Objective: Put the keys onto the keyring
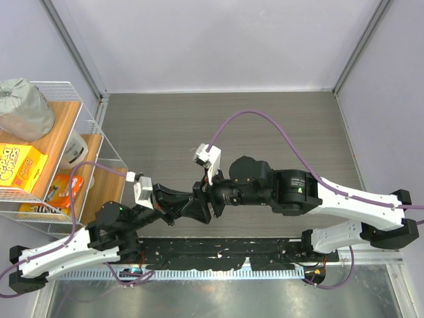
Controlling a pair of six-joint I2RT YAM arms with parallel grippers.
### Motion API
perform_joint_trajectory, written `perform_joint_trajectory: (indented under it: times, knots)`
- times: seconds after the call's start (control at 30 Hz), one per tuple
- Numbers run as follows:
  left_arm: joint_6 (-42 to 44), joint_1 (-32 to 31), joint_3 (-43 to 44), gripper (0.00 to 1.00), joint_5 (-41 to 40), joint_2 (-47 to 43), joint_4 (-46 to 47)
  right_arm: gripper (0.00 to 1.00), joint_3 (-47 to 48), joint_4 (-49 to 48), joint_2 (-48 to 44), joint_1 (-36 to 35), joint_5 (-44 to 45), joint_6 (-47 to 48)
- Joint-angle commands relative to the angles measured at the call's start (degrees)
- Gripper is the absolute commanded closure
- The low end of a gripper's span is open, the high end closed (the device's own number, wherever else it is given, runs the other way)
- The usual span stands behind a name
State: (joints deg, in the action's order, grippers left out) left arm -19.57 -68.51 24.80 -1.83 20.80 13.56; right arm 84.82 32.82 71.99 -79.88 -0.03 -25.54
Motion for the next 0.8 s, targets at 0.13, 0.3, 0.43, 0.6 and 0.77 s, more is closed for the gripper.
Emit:
perform_joint_trajectory:
  times: [0.13,0.3,0.43,0.6,0.77]
  knots:
    - [-1.34,-0.04,1.66,1.0,0.6,-0.85,9.9,0.43,3.07,5.49,-2.47,-1.51,-4.36,3.39]
    - [-1.52,0.04,2.1,1.0,0.68,-0.06,10.43,0.43,7.03,9.63,-0.88,-2.04,-1.91,4.44]
    - [-1.61,-0.04,2.18,1.0,0.33,0.47,10.61,0.43,8.43,11.39,-0.62,-2.21,-0.14,4.62]
    - [-1.61,0.04,2.19,1.0,0.24,0.91,11.31,0.43,10.97,13.49,0.69,-2.39,2.58,5.23]
    - [-1.43,-0.04,2.1,1.0,-0.37,1.26,11.84,0.42,15.46,16.66,4.73,-3.09,3.11,6.11]
